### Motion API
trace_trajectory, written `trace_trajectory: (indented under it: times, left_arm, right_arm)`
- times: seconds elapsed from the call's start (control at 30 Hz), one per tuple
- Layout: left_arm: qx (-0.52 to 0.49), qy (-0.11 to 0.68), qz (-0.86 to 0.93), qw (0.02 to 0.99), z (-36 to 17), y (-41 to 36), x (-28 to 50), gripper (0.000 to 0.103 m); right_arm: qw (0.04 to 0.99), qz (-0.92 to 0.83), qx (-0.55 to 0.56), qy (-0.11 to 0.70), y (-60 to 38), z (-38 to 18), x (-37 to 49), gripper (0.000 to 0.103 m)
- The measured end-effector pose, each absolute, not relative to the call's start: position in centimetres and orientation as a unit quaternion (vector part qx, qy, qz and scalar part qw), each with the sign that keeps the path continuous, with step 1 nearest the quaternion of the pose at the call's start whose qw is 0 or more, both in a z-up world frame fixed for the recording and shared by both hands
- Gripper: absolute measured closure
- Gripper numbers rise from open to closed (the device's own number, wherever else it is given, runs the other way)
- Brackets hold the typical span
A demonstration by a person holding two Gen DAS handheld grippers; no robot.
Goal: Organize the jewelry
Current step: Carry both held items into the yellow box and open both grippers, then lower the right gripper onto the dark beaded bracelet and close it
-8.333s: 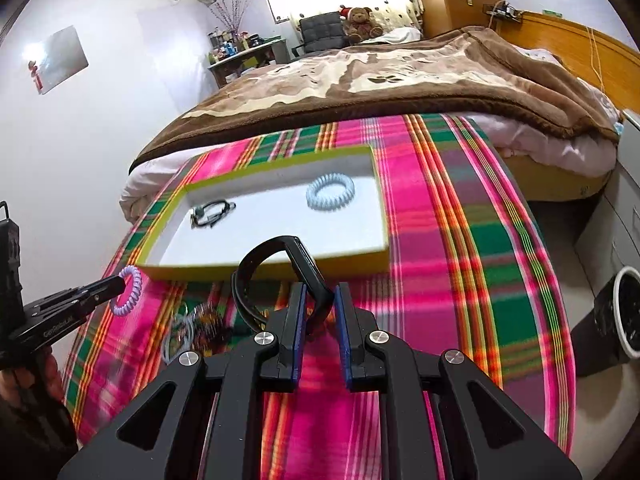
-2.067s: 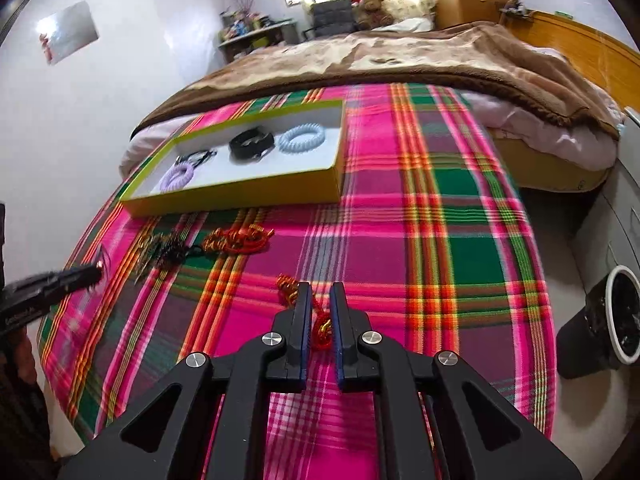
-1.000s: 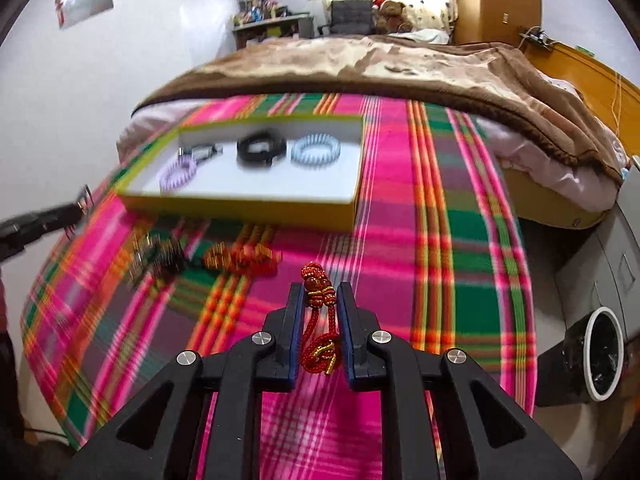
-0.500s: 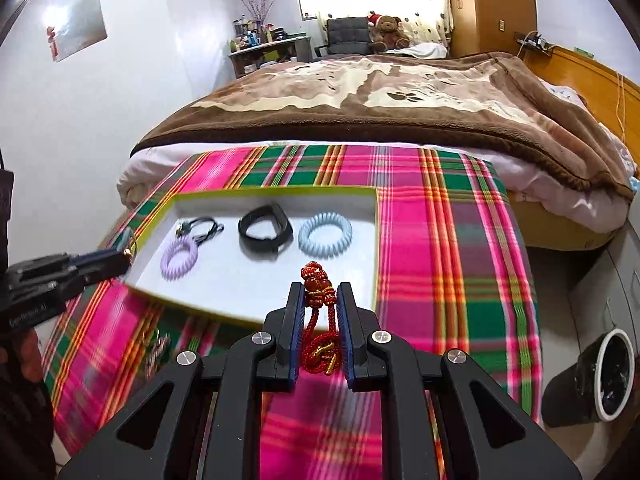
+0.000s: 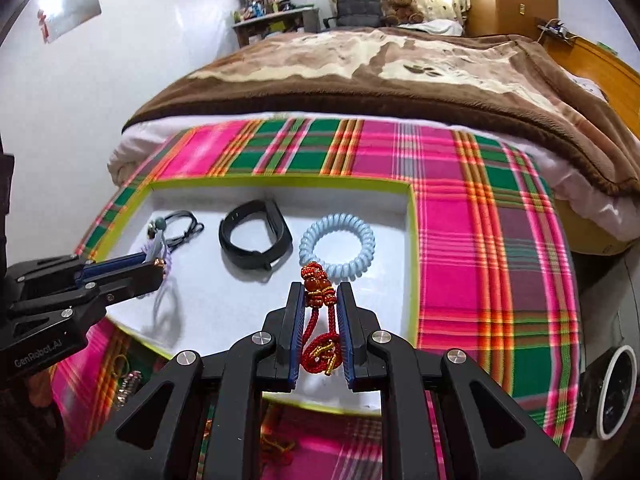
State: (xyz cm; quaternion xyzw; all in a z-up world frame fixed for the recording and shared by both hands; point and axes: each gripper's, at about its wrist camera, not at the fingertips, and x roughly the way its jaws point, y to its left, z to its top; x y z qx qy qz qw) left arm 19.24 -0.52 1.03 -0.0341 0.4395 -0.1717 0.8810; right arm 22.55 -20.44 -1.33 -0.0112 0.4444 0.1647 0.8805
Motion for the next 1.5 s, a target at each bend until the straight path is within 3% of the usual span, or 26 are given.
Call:
trace_trajectory:
  times: [0.9,1.27,1.4,1.5]
  left_arm:
    - [-0.037,0.479,-0.164,0.862,-1.5,-1.4,20.8,0.087]
    - [-0.043,0.481,-0.169,0.859,-1.3,-1.3,20.8,0.068]
    - [-0.035,0.474,-0.163,0.865,-0.9,-1.2,20.1,0.066]
    - [-0.039,0.465,-0.165,0.869,-0.2,-1.0,19.5,0.066]
  right_arm:
    - [0.878,0.138,-0.052,0.455,-19.5,-3.0,24.0,0.086]
    - [0.882,0.137,-0.046,0.448,-19.4,-2.7,23.5,0.085]
    - [0.884,0.144,-0.04,0.443,-19.5,-2.2,23.0,0.071]
    - [0.887,0.145,-0.039,0.438,-19.5,-1.8,22.4,0.07]
